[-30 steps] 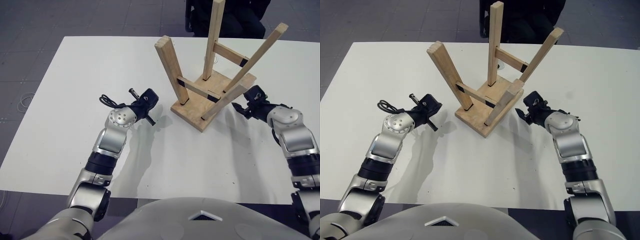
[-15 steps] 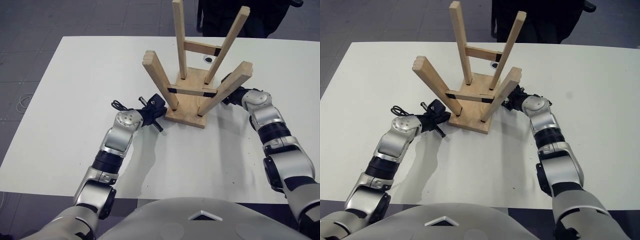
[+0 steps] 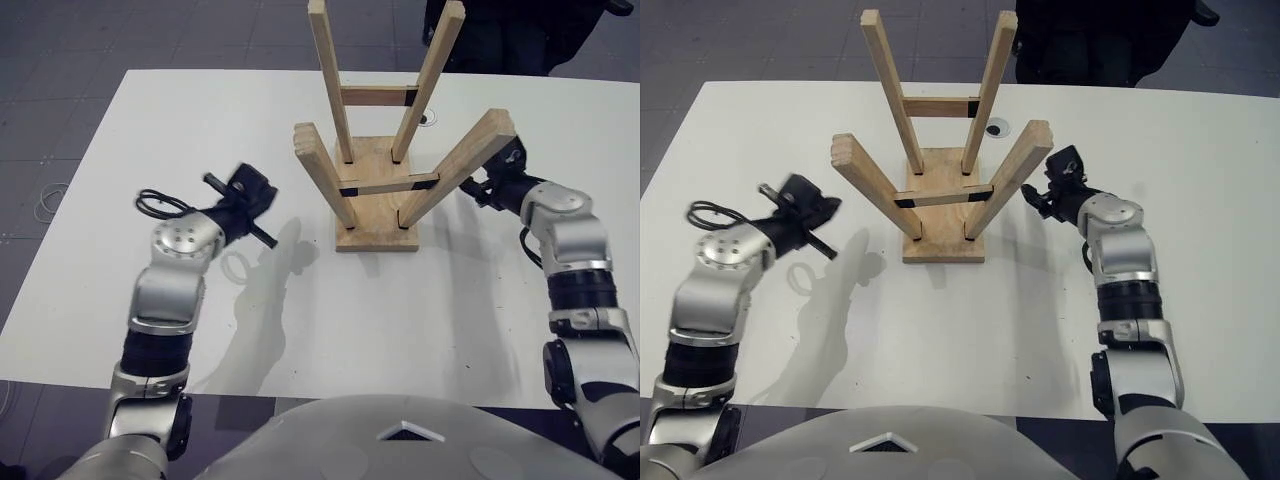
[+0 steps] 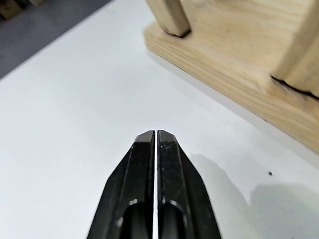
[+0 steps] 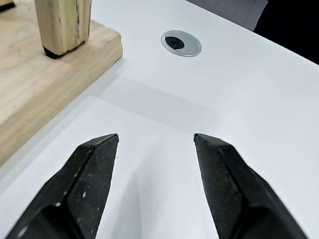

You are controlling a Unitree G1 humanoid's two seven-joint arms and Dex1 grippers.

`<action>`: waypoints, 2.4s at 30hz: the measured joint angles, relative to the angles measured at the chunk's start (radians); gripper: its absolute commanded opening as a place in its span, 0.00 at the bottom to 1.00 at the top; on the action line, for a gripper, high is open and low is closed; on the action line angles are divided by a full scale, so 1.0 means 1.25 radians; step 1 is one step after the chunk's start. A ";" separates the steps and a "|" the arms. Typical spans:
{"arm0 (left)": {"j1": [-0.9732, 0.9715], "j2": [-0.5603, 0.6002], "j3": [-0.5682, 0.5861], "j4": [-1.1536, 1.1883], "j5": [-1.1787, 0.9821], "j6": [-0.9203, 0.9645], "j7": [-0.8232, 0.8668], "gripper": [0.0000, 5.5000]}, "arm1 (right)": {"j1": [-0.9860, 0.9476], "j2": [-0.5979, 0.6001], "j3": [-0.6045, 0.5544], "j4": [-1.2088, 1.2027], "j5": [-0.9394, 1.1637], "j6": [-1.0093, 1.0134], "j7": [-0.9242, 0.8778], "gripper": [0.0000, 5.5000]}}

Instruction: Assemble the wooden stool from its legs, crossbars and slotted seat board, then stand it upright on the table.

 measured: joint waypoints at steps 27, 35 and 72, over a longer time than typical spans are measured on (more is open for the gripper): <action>0.091 -0.065 -0.246 -0.078 -0.075 0.195 0.121 0.02 | 0.125 -0.076 -0.010 -0.752 0.395 0.352 -0.137 0.02; 0.071 -0.121 -0.264 0.015 -0.095 0.184 0.117 0.02 | 0.148 -0.098 0.041 -0.695 0.330 0.231 -0.091 0.02; 0.070 -0.169 -0.240 -0.063 -0.202 0.249 0.120 0.02 | -0.037 0.044 0.000 -0.569 0.093 -0.014 -0.245 0.02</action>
